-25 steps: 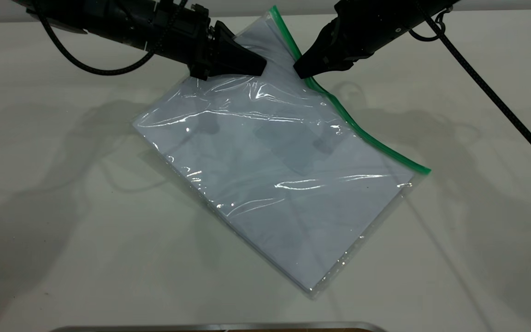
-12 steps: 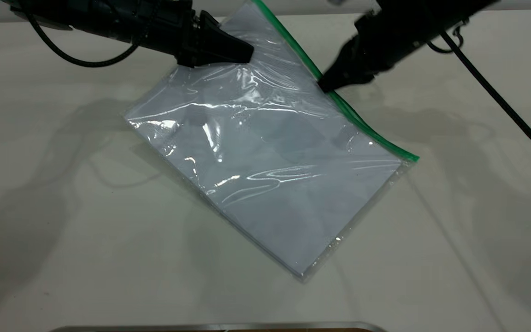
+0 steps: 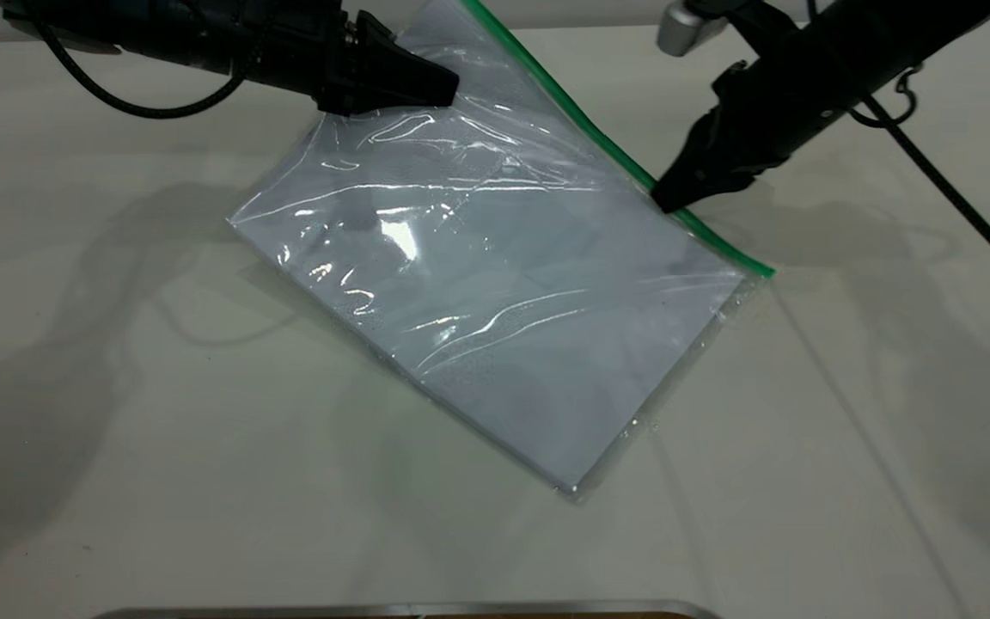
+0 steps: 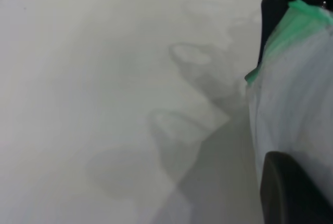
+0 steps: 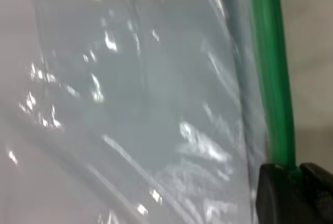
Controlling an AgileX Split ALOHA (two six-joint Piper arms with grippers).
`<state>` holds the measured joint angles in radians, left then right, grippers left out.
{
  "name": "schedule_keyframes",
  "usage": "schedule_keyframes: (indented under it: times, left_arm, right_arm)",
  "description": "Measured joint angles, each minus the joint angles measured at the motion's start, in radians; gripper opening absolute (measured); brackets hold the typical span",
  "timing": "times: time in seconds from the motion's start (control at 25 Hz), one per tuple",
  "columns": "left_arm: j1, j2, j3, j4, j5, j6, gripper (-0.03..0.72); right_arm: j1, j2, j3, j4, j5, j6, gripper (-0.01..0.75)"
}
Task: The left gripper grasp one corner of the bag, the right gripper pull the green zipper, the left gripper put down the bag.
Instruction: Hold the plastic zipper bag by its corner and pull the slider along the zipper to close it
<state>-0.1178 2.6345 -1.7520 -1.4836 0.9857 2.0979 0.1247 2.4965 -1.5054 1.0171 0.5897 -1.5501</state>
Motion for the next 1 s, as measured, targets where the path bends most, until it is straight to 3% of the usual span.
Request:
schedule_keyframes:
  times: [0.4,0.6,0.68,0.8,0.92,1.0]
  left_arm:
    - [0.006,0.0,0.0,0.003,-0.006,0.0,0.055]
    - [0.006,-0.003,-0.002,0.092,-0.011,-0.006,0.055]
    - [0.006,-0.003,-0.002,0.119,-0.018,-0.022,0.06]
    - [0.0,-0.003,-0.002,0.129,-0.032,-0.046,0.1]
    - [-0.013,-0.003,-0.002,0.133,-0.083,-0.097,0.221]
    - [-0.019,-0.005,-0.002,0.136,-0.122,-0.142,0.342]
  right_arm:
    - [-0.116,0.0,0.004,-0.201,0.114,0.206,0.087]
    - [-0.137,0.001,0.004,-0.247,0.131,0.266,0.116]
    - [-0.139,0.001,0.004,-0.25,0.129,0.267,0.163]
    - [-0.139,0.001,0.004,-0.243,0.129,0.267,0.297]
    - [-0.139,-0.005,-0.01,-0.238,0.131,0.268,0.441]
    - [-0.139,-0.02,-0.025,-0.237,0.136,0.271,0.516]
